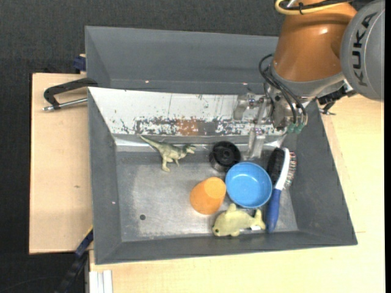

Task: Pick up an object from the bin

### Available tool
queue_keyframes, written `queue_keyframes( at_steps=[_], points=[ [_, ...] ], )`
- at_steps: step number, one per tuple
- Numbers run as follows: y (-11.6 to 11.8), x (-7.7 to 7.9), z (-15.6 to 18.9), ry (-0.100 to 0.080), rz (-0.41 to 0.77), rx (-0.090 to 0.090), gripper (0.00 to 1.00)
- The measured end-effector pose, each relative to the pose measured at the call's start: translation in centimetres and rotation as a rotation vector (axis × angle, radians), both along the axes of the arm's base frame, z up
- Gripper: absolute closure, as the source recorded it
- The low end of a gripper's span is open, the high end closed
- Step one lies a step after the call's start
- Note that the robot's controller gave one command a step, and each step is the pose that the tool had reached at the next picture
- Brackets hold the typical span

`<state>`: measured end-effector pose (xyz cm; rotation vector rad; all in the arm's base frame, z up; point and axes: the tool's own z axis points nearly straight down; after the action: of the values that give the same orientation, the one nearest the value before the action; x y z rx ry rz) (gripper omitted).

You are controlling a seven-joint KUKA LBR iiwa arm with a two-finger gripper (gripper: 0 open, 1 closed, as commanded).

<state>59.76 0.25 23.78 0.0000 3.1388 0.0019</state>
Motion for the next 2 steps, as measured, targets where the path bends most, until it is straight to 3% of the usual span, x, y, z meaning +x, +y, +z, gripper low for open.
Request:
queue_keyframes(
  at_steps=[1, 2],
  points=[
    [0.0, -3.7, -10.1, 0.006, 0.323, -0.001, 0.00],
    [1.4, -3.3, -16.9, 0.004, 0.766, 0.000, 0.00]
  ],
)
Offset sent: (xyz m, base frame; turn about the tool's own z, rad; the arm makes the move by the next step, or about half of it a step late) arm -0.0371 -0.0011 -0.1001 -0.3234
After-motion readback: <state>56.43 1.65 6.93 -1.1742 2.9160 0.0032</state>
